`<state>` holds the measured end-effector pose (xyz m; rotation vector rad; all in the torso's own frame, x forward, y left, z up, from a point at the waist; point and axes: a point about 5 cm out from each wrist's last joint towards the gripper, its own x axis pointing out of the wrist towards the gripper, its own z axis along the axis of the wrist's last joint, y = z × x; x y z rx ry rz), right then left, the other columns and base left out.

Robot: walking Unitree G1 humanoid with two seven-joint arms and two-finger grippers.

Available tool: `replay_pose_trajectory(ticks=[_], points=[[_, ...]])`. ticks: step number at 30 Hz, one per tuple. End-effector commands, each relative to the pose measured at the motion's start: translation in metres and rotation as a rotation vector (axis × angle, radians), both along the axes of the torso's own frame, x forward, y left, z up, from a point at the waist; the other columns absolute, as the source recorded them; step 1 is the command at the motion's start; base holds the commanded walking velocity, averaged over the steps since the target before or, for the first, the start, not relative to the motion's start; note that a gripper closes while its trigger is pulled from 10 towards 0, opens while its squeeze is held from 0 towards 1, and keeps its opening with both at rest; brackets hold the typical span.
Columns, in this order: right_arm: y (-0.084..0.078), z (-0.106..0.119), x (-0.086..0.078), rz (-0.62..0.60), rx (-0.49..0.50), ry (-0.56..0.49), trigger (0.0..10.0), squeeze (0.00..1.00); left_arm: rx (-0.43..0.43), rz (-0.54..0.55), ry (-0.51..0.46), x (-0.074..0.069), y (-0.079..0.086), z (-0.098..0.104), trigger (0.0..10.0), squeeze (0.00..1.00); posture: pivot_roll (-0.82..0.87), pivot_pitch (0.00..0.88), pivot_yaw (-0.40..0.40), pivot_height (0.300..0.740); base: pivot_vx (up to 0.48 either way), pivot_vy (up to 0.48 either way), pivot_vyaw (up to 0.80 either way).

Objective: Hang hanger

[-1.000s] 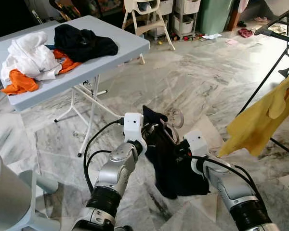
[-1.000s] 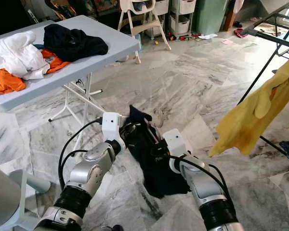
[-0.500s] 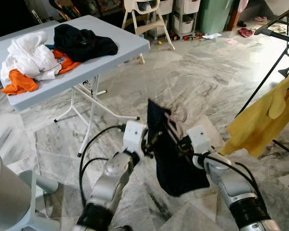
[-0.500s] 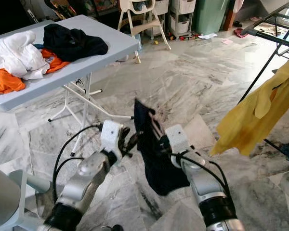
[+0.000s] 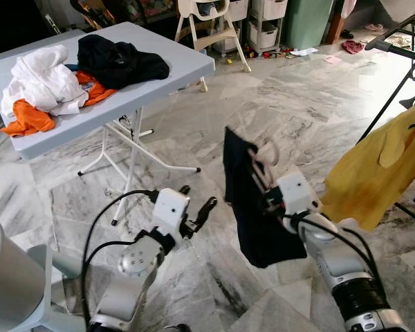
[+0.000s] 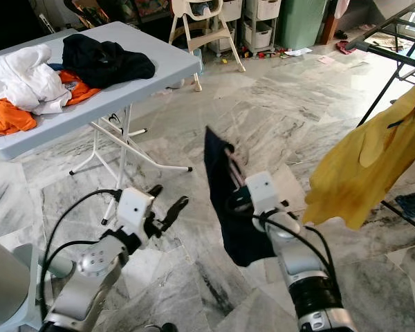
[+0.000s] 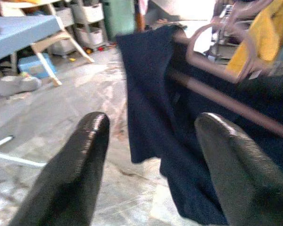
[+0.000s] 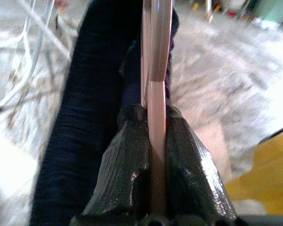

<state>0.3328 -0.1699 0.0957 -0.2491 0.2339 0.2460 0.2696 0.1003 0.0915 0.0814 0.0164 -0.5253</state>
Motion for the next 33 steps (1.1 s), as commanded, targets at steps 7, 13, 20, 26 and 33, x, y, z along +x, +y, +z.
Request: replay_pose_trajectory(ticks=[7, 13, 20, 26, 33], points=[[-0.004, 0.048, 0.022, -0.053, 0.052, -0.236, 10.0, 0.0, 0.045, -0.053, 0.045, -0.027, 0.0, -0.02, 10.0, 1.0, -0.14, 0.069, 0.085, 0.74, 0.0, 0.0, 0.0], [-0.007, 0.054, 0.026, -0.13, 0.142, -0.267, 10.0, 0.0, 0.055, -0.041, 0.064, -0.035, -0.001, -0.028, 10.0, 1.0, -0.14, 0.068, 0.08, 0.74, 0.0, 0.0, 0.0], [-0.002, 0.061, 0.029, -0.163, 0.251, -0.265, 10.0, 0.0, 0.072, -0.039, 0.06, -0.033, -0.002, -0.03, 10.0, 1.0, -0.14, 0.07, 0.083, 0.74, 0.0, 0.0, 0.0], [-0.003, 0.074, 0.034, -0.206, 0.36, -0.268, 10.0, 0.0, 0.083, -0.035, 0.06, -0.032, -0.004, -0.032, 10.0, 1.0, -0.15, 0.076, 0.085, 0.74, 0.0, 0.0, 0.0], [-0.001, 0.076, 0.034, -0.194, 0.379, -0.254, 10.0, 0.0, 0.088, -0.031, 0.056, -0.031, -0.006, -0.032, 10.0, 1.0, -0.15, 0.076, 0.077, 0.74, 0.0, 0.0, 0.0]])
